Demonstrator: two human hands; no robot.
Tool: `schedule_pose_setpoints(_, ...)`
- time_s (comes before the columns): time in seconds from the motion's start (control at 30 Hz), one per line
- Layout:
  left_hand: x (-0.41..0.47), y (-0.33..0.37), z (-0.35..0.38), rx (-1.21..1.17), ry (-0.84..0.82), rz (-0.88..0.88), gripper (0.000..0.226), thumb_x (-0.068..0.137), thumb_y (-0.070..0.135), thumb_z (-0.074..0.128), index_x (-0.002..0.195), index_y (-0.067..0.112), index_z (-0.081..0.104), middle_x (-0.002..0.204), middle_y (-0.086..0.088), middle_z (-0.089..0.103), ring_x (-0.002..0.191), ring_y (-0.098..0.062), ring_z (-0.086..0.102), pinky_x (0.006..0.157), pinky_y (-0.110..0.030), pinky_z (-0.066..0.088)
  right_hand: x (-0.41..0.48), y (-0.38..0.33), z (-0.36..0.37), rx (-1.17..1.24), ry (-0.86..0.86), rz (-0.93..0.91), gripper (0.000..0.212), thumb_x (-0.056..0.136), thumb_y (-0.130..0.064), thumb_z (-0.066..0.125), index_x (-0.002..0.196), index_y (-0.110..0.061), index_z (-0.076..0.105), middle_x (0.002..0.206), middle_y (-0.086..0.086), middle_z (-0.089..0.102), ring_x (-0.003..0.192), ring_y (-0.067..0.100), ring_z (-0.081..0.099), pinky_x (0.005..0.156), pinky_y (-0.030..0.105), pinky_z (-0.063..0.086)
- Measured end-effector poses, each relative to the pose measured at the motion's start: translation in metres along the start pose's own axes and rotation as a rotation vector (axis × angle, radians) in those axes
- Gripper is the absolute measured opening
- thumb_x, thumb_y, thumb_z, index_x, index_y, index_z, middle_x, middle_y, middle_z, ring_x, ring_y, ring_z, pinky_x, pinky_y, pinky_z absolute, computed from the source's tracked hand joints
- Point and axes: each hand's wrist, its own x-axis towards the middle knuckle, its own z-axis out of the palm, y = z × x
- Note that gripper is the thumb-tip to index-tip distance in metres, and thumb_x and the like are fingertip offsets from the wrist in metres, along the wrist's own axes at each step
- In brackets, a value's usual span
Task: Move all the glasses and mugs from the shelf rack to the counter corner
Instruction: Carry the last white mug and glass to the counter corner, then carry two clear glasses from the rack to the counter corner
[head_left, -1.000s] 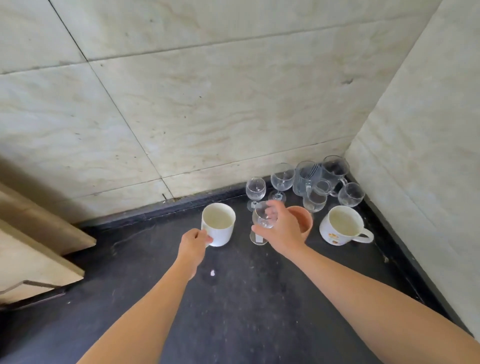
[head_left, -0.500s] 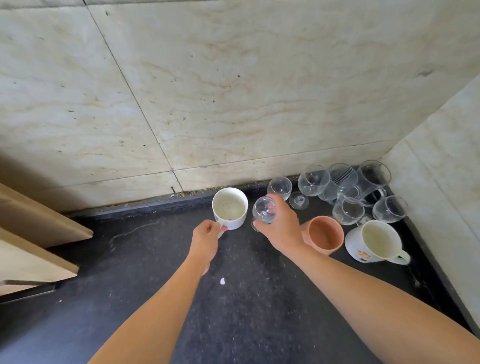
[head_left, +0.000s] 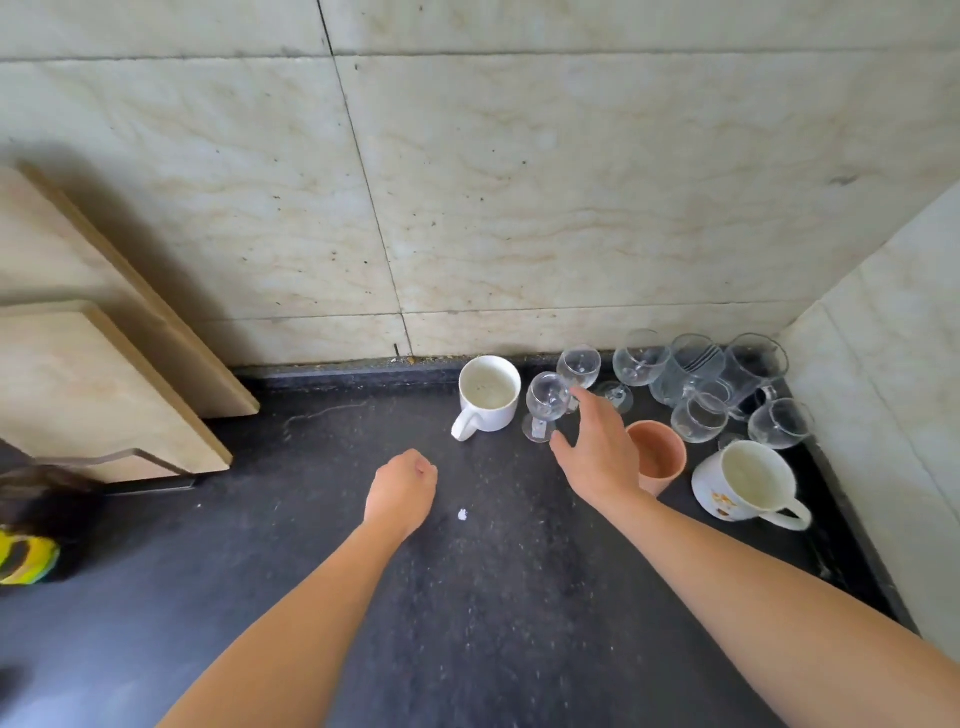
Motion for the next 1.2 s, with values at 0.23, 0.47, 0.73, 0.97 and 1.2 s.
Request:
schedule_pose_setpoints(0.23,-0.121,-0.049,-0.042,0.247,0.141,0.039,0.023,0.094,0.025,0.04,0.1,0.013,0.059,0.102,-0.005,0.061,0.087,-0.028,0.058,0.071,-0.033,0.046,-0.056,-0.058,-0.012,-0.151,-0.177,-0.418,0.031,0.092,-0.031,0.053,0.121,-0.021,0.058,0.12,0.001,0.058,0.111,0.023,0.053,0.069,0.035,0.041)
schedule_pose_setpoints(0.47,-0.302,-0.151,-0.087,0.434,0.317,-0.205,0.025,0.094,0.025,0.039,0.109,0.013,0.056,0.115,-0.008,0.056,0.104,-0.032,0.055,0.082,-0.038,0.045,-0.187,-0.17,0.011,-0.148,-0.318,-0.901,0.029,0.094,-0.027,0.048,0.121,-0.02,0.057,0.123,0.001,0.055,0.116,0.022,0.049,0.077,0.036,0.045)
schedule_pose_setpoints(0.73,-0.556,-0.287,-0.106,0.428,0.606,-0.61,0.023,0.092,0.027,0.041,0.106,0.016,0.056,0.11,-0.008,0.057,0.105,-0.032,0.057,0.081,-0.041,0.045,-0.411,-0.306,0.037,-0.138,-0.376,-1.482,0.028,0.091,-0.03,0.049,0.116,-0.019,0.059,0.116,0.003,0.057,0.114,0.024,0.05,0.08,0.036,0.047)
schedule_pose_setpoints(0.97,-0.766,-0.403,-0.071,0.353,0.672,-0.92,0.024,0.091,0.029,0.043,0.106,0.017,0.056,0.112,-0.009,0.056,0.108,-0.031,0.055,0.087,-0.043,0.045,-0.659,-0.362,0.06,-0.136,-0.378,-1.878,0.03,0.089,-0.034,0.052,0.114,-0.019,0.062,0.115,0.004,0.06,0.109,0.025,0.054,0.083,0.038,0.049)
schedule_pose_setpoints(1.2,-0.959,-0.51,-0.055,0.225,0.723,-1.085,0.021,0.091,0.03,0.046,0.103,0.016,0.056,0.108,-0.009,0.057,0.105,-0.03,0.056,0.085,-0.044,0.047,-0.907,-0.391,0.078,-0.015,-0.474,-2.084,0.028,0.089,-0.033,0.051,0.109,-0.017,0.063,0.112,0.006,0.061,0.106,0.027,0.056,0.085,0.038,0.046)
